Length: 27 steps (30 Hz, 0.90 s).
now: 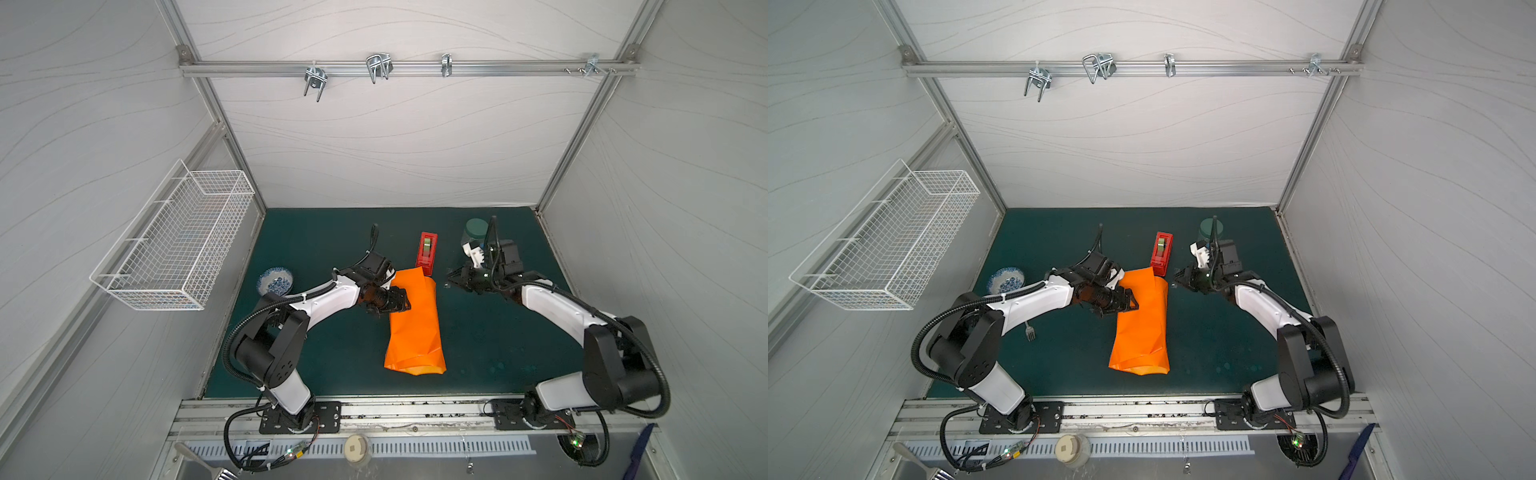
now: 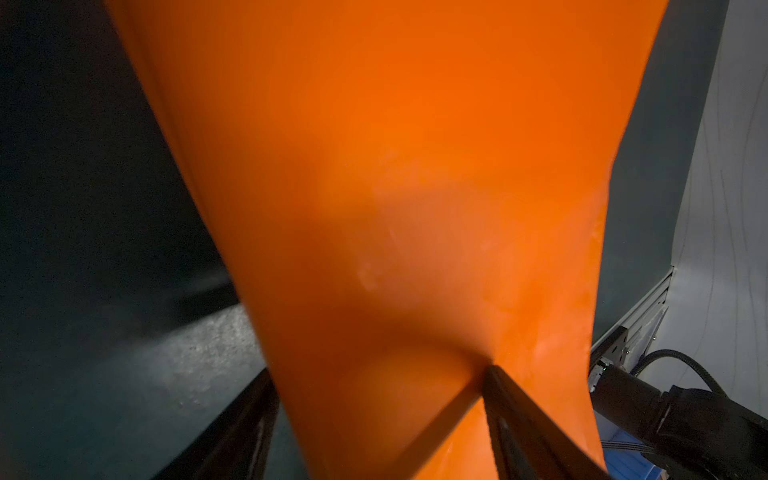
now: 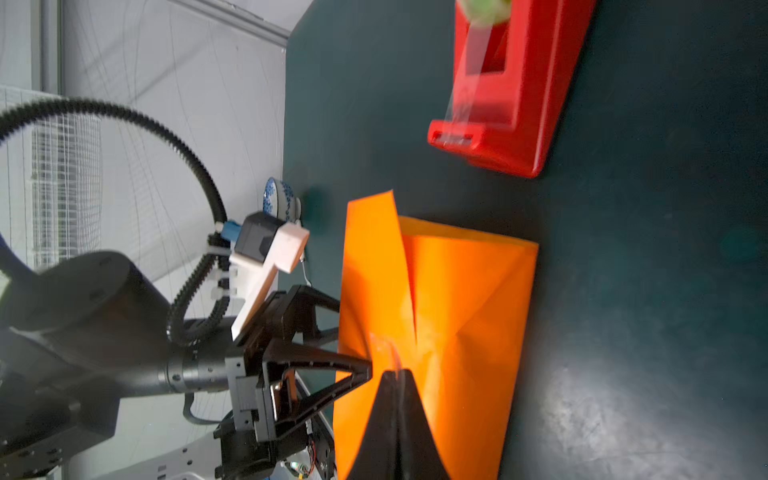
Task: Wrap the gift box in paper
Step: 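Carry the clear tape strip with the right gripper to the paper seam, then press the tape strip onto the seam beside the left gripper with the right gripper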
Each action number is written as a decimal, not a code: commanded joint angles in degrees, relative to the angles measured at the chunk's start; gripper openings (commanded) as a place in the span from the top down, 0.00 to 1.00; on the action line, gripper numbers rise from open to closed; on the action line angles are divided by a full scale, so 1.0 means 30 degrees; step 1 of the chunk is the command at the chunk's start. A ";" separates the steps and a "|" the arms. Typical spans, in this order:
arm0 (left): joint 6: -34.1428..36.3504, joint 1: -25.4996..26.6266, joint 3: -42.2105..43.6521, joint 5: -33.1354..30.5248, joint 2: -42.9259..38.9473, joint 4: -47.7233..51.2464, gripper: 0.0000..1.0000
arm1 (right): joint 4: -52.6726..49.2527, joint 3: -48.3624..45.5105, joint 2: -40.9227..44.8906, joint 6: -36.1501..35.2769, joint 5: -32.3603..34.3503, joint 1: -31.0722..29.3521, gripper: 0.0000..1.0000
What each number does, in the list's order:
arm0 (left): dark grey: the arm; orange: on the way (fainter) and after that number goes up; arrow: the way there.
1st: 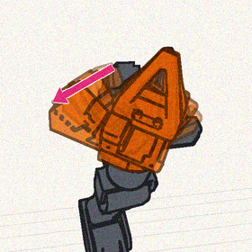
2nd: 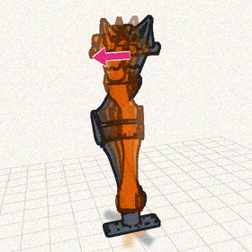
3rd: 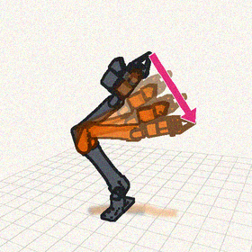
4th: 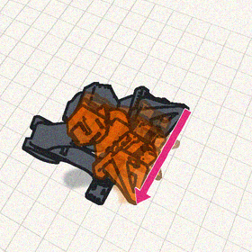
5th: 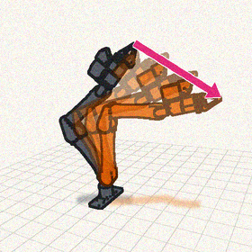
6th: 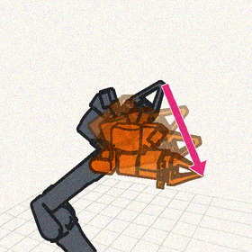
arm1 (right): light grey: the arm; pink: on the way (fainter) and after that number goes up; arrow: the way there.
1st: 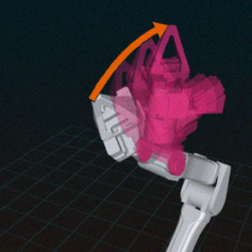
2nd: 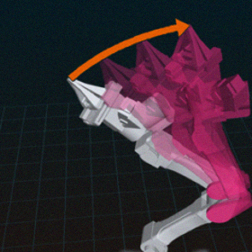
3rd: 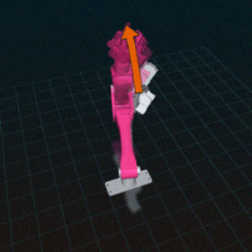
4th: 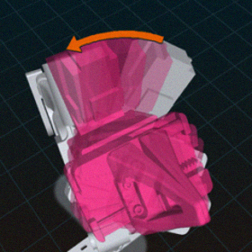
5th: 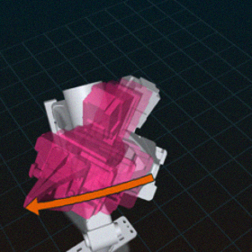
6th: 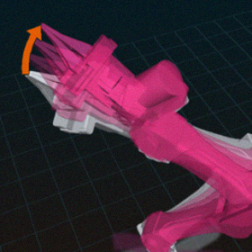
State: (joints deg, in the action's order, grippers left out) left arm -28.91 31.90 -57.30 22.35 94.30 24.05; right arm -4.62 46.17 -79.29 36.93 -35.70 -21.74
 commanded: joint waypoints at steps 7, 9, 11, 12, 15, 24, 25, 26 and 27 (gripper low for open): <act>0.0300 0.0139 0.0873 -0.1949 0.1320 0.1423 0.22 | 0.2534 -0.2773 0.3369 0.3376 1.0055 -0.6335 1.00; 0.0290 0.0129 0.0915 -0.1887 0.1345 0.1358 0.22 | 0.4042 -0.3276 0.3217 0.3661 1.1870 -0.7363 1.00; 0.0287 0.0175 0.0909 -0.1862 0.1348 0.1388 0.22 | 0.5477 -0.3722 0.2789 0.3559 1.3369 -0.8180 1.00; 0.0288 0.0157 0.0943 -0.1855 0.1299 0.1386 0.22 | 0.5969 -0.3837 0.2569 0.3504 1.3872 -0.8412 1.00; 0.0263 0.0173 0.0965 -0.1883 0.1255 0.1386 0.22 | 0.7579 -0.4299 0.1964 0.3030 1.5747 -0.9117 1.00; 0.0260 0.0170 0.0991 -0.1852 0.1292 0.1328 0.22 | 1.0239 -0.4845 0.0540 0.2456 1.9485 -1.0443 1.00; 0.0260 0.0151 0.0966 -0.1853 0.1319 0.1321 0.22 | 1.0376 -0.4873 0.0480 0.2486 1.9671 -1.0543 1.00; 0.0260 0.0155 0.0983 -0.1854 0.1316 0.1299 0.22 | 1.0413 -0.4873 0.0444 0.2428 1.9876 -1.0645 1.00; 0.0260 0.0172 0.0985 -0.1854 0.1341 0.1300 0.22 | 1.0350 -0.4830 0.0377 0.2376 2.0046 -1.0712 1.00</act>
State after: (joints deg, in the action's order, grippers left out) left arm -28.93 31.88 -57.19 22.52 94.30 23.83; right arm 22.96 31.90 -77.45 44.53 19.66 -52.99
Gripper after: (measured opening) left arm 0.779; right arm 0.045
